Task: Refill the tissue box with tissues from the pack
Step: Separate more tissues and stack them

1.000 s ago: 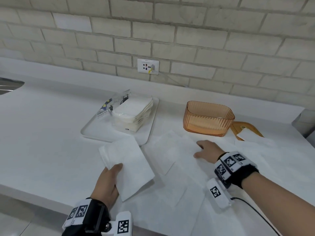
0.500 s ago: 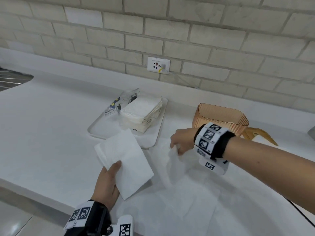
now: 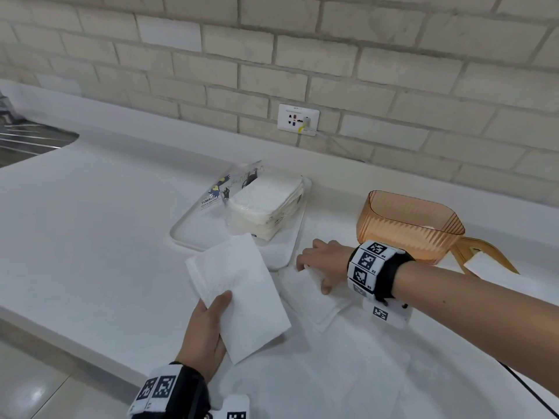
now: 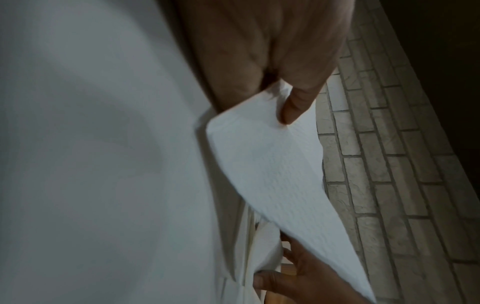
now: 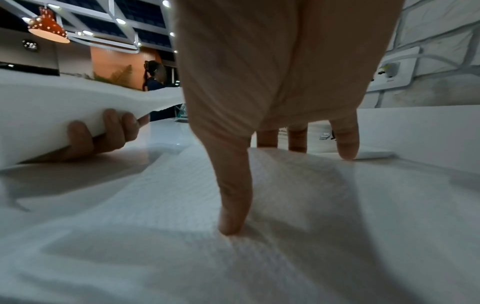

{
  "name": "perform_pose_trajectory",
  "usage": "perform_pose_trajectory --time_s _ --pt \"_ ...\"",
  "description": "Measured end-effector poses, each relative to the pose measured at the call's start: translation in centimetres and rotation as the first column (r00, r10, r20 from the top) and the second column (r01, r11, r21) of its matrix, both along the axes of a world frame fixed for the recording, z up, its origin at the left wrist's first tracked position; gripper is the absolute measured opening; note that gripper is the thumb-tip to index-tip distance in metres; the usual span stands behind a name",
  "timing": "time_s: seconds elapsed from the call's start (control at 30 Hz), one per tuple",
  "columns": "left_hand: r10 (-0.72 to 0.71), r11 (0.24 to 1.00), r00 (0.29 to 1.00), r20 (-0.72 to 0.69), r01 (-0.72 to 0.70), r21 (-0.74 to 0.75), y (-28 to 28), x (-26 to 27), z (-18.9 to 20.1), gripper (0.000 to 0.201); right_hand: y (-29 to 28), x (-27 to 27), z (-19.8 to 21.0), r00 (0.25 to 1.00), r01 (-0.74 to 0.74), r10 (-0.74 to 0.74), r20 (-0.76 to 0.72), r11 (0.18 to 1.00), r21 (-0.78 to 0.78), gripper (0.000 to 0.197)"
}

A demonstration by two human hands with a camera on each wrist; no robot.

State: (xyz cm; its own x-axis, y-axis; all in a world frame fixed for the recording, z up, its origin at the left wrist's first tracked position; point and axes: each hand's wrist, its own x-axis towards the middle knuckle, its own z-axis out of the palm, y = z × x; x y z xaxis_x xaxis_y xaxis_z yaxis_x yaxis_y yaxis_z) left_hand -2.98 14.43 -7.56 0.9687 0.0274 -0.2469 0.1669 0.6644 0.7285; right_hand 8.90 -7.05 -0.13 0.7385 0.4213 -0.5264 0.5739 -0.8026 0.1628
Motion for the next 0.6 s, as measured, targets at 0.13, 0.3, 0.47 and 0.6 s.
perform_pose_trajectory --time_s 0.13,0.3,0.47,0.6 --pt "0.0 1.0 1.0 0.008 0.0 -0.017 -0.1 -0.1 0.2 0.03 0.1 -0.3 0.2 0.997 -0.062 0.066 0.032 0.993 -0.103 0.064" --pt "0.019 1.0 1.0 0.001 -0.019 -0.015 -0.1 -0.1 0.2 0.028 -1.2 -1.0 5.3 0.982 0.179 -0.187 -0.003 0.934 0.31 0.037" --pt "0.035 0.999 0.999 -0.015 -0.035 -0.022 -0.3 -0.1 0.4 0.029 -1.3 -3.0 10.2 0.895 0.376 -0.36 -0.266 0.284 0.882 0.03" --pt "0.025 0.999 0.999 -0.034 -0.026 -0.021 -0.4 -0.1 0.7 0.028 3.5 -5.1 6.4 0.851 0.485 -0.268 -0.451 0.075 0.871 0.037"
